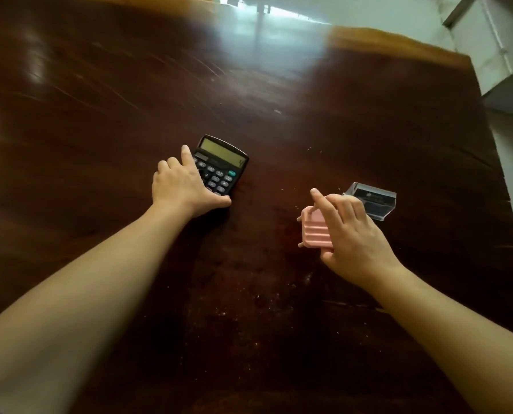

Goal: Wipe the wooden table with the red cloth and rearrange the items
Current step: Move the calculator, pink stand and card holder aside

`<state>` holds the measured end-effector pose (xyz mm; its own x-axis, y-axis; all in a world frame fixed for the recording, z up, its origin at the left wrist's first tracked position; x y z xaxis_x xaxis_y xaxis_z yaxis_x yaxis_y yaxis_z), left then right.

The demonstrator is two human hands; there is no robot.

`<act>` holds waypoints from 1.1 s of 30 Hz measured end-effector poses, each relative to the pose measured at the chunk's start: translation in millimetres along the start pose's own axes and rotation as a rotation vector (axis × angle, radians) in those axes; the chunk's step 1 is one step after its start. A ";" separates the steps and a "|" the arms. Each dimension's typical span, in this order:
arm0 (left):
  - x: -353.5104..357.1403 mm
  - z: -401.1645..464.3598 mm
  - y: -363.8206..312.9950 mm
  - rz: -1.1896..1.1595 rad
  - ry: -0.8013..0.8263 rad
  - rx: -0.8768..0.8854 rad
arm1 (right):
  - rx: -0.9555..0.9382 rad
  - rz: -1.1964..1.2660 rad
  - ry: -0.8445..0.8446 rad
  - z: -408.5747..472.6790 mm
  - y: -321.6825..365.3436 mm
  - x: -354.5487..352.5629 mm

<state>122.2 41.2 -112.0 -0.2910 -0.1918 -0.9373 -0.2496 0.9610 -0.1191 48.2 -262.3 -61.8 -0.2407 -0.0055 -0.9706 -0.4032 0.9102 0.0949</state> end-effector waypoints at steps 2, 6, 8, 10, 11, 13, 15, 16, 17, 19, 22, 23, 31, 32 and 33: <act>-12.1 -3.4 15.9 -0.080 -0.017 -0.028 | -0.002 0.036 -0.021 8.4 9.7 -13.6; -44.7 -18.7 77.0 -0.177 -0.099 -0.084 | -0.055 0.107 -0.071 43.1 53.3 -43.7; -60.5 -29.7 120.3 -0.202 -0.115 -0.134 | -0.106 0.121 -0.093 67.2 89.7 -56.3; -73.7 -40.3 165.3 -0.224 -0.127 -0.202 | -0.172 0.131 -0.110 90.1 130.6 -66.2; -78.9 -45.2 187.5 -0.237 -0.138 -0.241 | -0.205 0.134 -0.119 100.2 150.7 -69.9; -88.3 -57.8 236.3 -0.262 -0.173 -0.325 | -0.272 0.129 -0.135 120.6 195.8 -75.9; -93.2 -71.5 285.6 -0.275 -0.205 -0.401 | -0.333 0.123 -0.137 140.2 243.0 -78.8; -94.3 -78.5 308.9 -0.279 -0.219 -0.436 | -0.362 0.121 -0.130 149.6 266.4 -78.1; -93.7 -84.5 329.7 -0.284 -0.232 -0.469 | -0.388 0.118 -0.122 158.2 288.2 -76.8; -89.2 -98.3 369.9 -0.300 -0.244 -0.539 | -0.435 0.111 -0.092 174.8 333.0 -68.7; -76.8 -116.2 417.8 -0.296 -0.254 -0.626 | -0.498 0.097 -0.053 194.4 392.7 -50.9; -71.6 -121.0 429.5 -0.295 -0.256 -0.650 | -0.516 0.095 -0.042 199.1 409.2 -45.1; -34.9 -146.4 503.1 -0.371 -0.287 -0.826 | -0.642 0.075 -0.002 226.0 521.4 0.7; -32.1 -148.5 508.0 -0.373 -0.291 -0.845 | -0.655 0.070 0.000 227.3 531.4 4.1; -29.5 -150.7 512.6 -0.378 -0.302 -0.861 | -0.669 0.061 -0.001 228.5 541.0 6.9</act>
<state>-136.3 509.4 -96.1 0.1642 -0.2828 -0.9450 -0.8992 0.3510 -0.2613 30.1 324.8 -67.7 -0.2792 0.0385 -0.9595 -0.8494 0.4560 0.2655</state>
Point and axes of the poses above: each hand's wrist, its own z-axis towards the middle knuckle, its own x-axis out of the palm, y = z × x, the point moved 5 cm from there along z, towards the middle knuckle, and after that the axes turned 8 degrees about y, right-handed, at the moved point
